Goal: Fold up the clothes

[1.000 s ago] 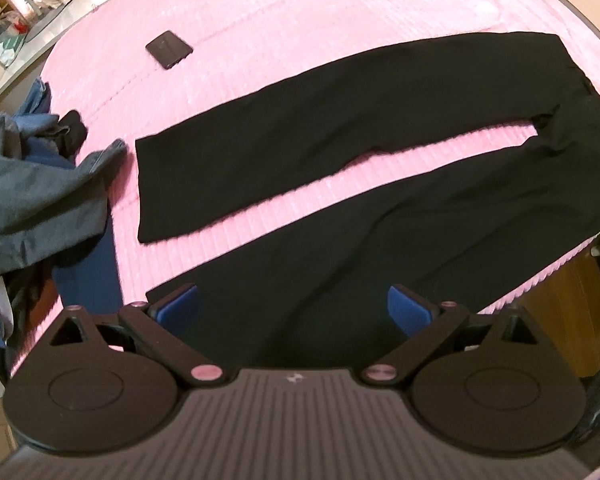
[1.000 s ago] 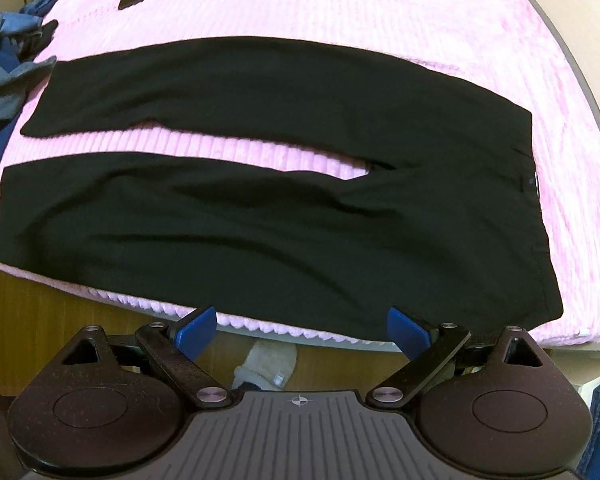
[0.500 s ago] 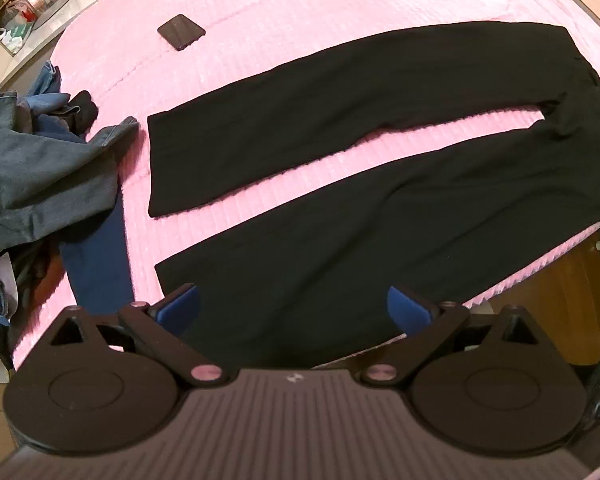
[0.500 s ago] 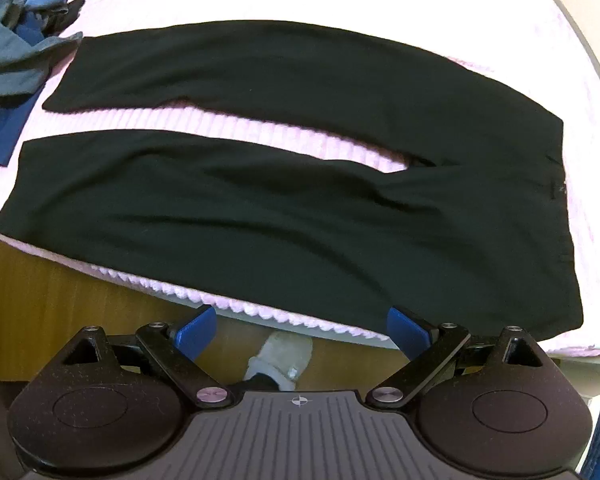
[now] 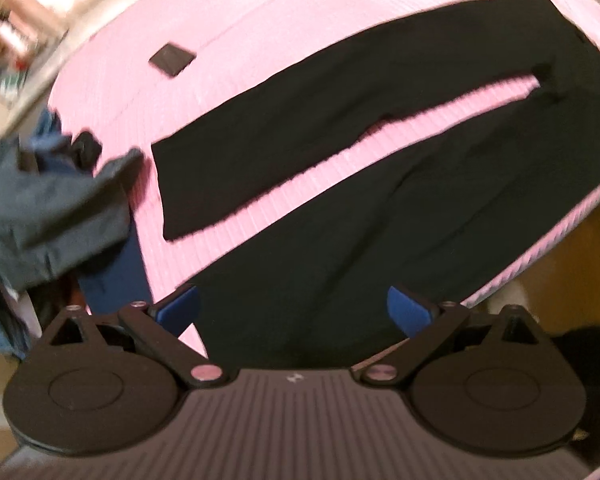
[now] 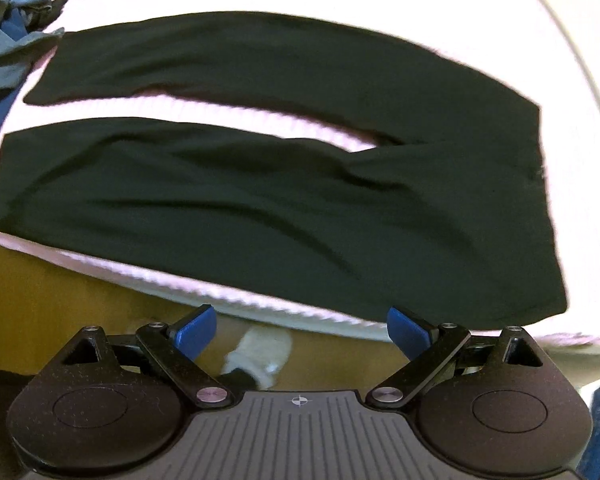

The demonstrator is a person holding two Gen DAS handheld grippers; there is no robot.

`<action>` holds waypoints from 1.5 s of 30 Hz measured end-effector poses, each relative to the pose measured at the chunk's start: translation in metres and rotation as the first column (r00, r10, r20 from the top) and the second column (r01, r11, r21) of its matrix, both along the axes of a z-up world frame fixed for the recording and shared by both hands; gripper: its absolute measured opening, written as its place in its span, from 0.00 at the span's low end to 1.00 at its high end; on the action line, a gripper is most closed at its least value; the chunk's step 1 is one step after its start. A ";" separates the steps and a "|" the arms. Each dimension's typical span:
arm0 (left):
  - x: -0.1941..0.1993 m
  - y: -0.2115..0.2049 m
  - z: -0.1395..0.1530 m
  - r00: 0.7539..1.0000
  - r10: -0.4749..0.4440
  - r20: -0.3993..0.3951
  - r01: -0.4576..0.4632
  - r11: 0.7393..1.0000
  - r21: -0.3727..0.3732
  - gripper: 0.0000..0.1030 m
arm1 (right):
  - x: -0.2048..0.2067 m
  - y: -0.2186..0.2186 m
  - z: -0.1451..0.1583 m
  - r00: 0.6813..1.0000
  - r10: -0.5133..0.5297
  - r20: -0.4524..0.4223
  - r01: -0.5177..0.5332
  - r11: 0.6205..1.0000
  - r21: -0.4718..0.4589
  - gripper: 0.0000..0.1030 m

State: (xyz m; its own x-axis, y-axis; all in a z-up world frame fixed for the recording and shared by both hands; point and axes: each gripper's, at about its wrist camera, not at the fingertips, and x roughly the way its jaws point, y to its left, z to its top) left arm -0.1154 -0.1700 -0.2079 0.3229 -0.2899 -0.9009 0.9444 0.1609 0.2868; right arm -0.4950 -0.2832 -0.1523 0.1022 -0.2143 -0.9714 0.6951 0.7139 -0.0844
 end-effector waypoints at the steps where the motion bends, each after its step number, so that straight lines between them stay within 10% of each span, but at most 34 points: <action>1: -0.002 0.003 -0.004 0.999 -0.033 0.018 0.033 0.999 0.004 0.95 | -0.006 0.001 0.001 1.000 0.006 0.004 -0.006 1.000 -0.031 0.92; 7: -0.030 0.034 -0.050 0.944 -0.309 0.114 0.302 0.950 0.074 0.93 | -0.029 0.007 0.000 0.998 0.065 0.026 -0.061 0.986 -0.154 0.91; 10: -0.045 0.052 -0.079 0.895 -0.428 0.124 0.420 0.903 0.085 0.89 | -0.027 0.008 -0.009 0.995 0.098 0.015 -0.094 0.984 -0.154 0.50; 19: -0.073 0.087 -0.185 0.718 -0.671 0.185 0.640 0.741 0.204 0.41 | -0.011 0.021 -0.037 0.993 0.116 -0.004 -0.115 0.977 -0.180 0.51; 26: -0.045 0.083 -0.187 0.745 -0.646 0.169 0.603 0.759 0.245 0.02 | -0.003 0.026 -0.054 0.987 0.163 0.003 -0.161 0.978 -0.134 0.51; 29: -0.039 0.078 -0.170 0.750 -0.643 0.156 0.605 0.762 0.233 0.02 | -0.004 0.024 -0.059 0.983 0.183 0.005 -0.181 0.975 -0.130 0.54; 32: -0.032 0.069 -0.148 0.782 -0.605 0.146 0.576 0.793 0.200 0.01 | -0.011 0.023 -0.065 0.974 0.228 -0.009 -0.226 0.958 -0.175 0.98; 34: -0.026 0.061 -0.131 0.822 -0.555 0.124 0.535 0.828 0.167 0.01 | -0.018 0.025 -0.071 0.960 0.277 -0.034 -0.278 0.936 -0.218 0.99; 45: -0.026 0.022 -0.068 0.929 -0.358 0.096 0.343 0.928 0.148 0.01 | -0.121 -0.019 -0.152 0.778 0.485 -0.399 -0.602 0.757 -0.253 0.91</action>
